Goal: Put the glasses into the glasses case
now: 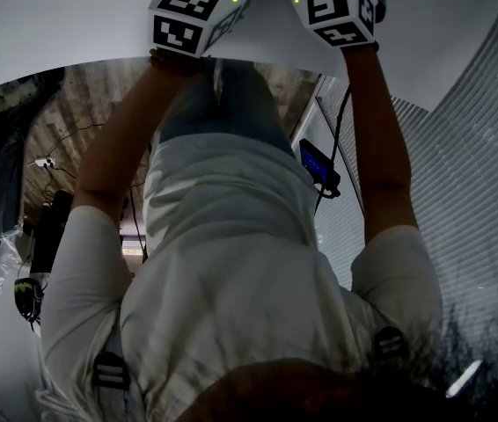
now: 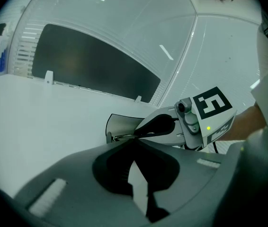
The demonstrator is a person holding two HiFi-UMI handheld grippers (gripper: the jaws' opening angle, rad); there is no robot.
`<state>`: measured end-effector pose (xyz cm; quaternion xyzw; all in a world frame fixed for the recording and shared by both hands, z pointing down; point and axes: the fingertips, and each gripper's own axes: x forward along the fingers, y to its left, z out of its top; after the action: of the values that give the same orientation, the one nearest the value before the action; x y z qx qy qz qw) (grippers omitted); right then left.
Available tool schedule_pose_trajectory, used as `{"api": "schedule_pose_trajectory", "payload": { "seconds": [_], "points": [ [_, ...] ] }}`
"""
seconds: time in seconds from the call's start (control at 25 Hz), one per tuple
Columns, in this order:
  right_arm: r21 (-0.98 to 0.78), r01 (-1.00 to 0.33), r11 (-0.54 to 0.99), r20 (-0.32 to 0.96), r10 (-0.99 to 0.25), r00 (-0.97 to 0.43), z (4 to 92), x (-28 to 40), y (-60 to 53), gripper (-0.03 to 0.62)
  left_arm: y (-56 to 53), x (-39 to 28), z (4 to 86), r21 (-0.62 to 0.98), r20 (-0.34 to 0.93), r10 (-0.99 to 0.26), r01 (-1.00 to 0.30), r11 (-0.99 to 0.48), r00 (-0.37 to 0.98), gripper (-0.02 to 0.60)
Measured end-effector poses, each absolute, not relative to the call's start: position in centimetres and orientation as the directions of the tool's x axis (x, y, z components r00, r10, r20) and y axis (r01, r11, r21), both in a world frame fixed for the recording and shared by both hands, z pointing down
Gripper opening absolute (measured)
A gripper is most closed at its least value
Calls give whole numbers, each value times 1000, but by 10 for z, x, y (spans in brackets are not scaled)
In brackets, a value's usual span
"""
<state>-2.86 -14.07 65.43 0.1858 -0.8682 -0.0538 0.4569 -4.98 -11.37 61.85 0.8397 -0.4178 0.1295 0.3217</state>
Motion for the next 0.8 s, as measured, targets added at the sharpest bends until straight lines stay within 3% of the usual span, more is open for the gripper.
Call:
{"api": "schedule_pose_trajectory", "payload": {
  "seconds": [0.8],
  "points": [
    [268,-295,917,739,-392,-547,621,-26,-122,83,-99,-53,596,410,467,-643,-793,-451,607,2]
  ]
}}
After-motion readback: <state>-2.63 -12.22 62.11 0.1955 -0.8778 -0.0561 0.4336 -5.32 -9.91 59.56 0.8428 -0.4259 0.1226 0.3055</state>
